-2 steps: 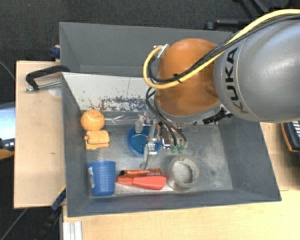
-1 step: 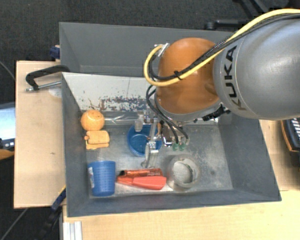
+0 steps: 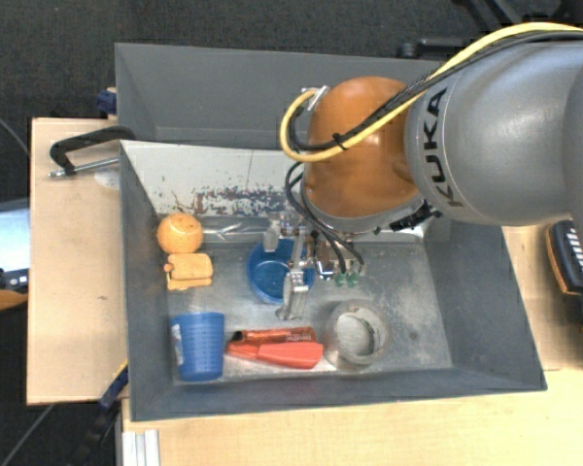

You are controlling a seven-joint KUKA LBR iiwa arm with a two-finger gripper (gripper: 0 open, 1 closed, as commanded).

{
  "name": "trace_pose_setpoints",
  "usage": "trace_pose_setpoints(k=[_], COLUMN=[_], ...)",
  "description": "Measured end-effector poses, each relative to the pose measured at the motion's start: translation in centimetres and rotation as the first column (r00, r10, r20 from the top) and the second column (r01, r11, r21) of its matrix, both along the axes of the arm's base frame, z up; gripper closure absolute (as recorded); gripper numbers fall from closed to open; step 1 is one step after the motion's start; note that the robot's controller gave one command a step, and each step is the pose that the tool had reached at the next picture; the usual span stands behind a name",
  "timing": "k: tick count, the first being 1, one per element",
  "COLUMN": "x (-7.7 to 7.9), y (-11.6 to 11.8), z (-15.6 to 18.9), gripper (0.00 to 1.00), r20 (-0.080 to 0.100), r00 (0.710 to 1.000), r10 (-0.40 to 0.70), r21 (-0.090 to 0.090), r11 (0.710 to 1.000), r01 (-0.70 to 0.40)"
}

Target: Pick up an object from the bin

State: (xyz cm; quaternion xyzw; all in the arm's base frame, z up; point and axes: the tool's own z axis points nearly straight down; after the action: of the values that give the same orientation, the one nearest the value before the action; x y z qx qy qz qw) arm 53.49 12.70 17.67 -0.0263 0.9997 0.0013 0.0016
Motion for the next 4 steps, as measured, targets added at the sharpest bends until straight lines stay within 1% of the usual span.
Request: trace_pose_setpoints(k=[1,2,3,4], x=[1.0,1.8,1.3,1.3], y=[-2.1,-3.5,-6.1,-6.1], z=[-3.3,-8.5,-10.5,-10.5], gripper=[0.0,0.0,1.0,1.0], r20=[0.001,0.007,0.002,0.002], r00=[0.996,0.988,0.999,0.999], r10=[0.092,0.153,0.052,0.052], r21=[0.001,0.0,0.003,0.003], r11=[0.996,0.988,0.999,0.999], r01=[-0.092,-0.153,-0.052,-0.052])
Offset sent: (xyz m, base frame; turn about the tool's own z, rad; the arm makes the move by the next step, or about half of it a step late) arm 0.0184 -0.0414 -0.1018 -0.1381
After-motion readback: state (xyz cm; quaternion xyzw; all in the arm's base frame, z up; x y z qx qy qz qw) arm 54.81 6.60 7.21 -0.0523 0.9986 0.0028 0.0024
